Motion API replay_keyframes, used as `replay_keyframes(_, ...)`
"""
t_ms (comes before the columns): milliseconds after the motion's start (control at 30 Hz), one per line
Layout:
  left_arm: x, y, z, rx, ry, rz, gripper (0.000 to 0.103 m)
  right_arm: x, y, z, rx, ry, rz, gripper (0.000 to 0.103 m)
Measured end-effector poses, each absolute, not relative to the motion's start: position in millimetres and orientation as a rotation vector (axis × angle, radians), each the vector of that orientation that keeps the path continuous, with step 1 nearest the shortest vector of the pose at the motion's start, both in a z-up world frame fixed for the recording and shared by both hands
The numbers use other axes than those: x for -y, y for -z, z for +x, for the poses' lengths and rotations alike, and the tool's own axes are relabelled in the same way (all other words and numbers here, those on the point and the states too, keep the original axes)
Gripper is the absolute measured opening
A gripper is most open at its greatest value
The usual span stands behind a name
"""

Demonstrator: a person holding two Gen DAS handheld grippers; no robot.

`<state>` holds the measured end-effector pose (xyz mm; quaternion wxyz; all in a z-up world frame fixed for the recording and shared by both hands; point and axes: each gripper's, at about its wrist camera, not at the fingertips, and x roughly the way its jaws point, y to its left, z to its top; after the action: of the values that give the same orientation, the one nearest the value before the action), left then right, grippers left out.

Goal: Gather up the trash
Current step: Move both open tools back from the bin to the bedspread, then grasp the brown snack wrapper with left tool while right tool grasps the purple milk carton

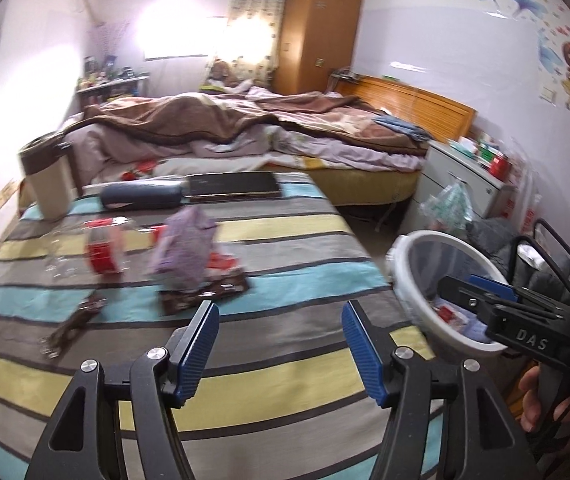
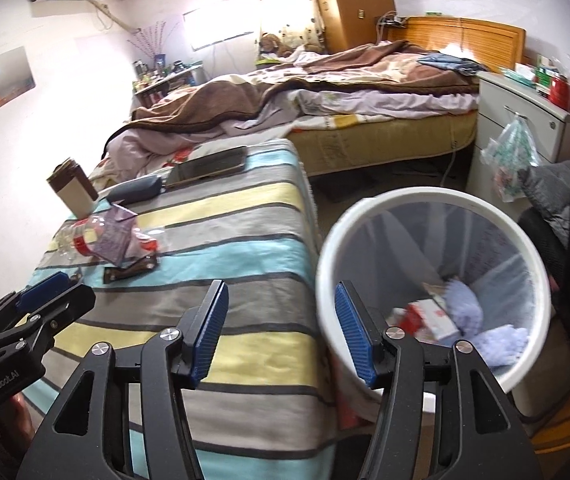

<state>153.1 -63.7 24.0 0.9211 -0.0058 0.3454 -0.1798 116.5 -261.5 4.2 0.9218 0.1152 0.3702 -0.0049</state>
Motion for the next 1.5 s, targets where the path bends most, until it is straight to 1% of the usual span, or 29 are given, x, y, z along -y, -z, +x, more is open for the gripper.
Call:
replay_keyframes(400,-28,-15,165,-0.724,0.203,-0.068,0.064,209,-6,139,-0.758,-0.102,0.251,0.059)
replay_keyframes(500,-45,-8,171,-0.743,0.152,-0.038,0.065,194,-3,146,-0.764,-0.137,0.252,0.059)
replay_keyframes(700,-65,10,185,-0.792,0.138,-0.001,0.065,161,6,161,-0.798,-0.181,0.206,0.060)
replay_keyframes(767,-68,16,191,-0.803,0.120,0.046,0.065,156,7,165,-0.806,-0.185,0.207,0.060)
replay_keyframes(967,-81,31,221,-0.857,0.114,0.070,0.065,146,8,178,-0.815,-0.189,0.220,0.060)
replay_keyframes(1167,-82,46,235,-0.909,0.172,0.067,0.065,132,12,195,-0.829,-0.197,0.219,0.060)
replay_keyframes(1333,-92,53,244,-0.933,0.194,-0.010,0.065,124,15,208,-0.831,-0.217,0.247,0.060)
replay_keyframes(1400,-98,55,248,-0.934,0.190,-0.047,0.062,119,16,213,-0.834,-0.216,0.242,0.060)
replay_keyframes(1500,-100,53,249,-0.916,0.191,-0.059,0.049,113,20,220,-0.843,-0.219,0.241,0.060)
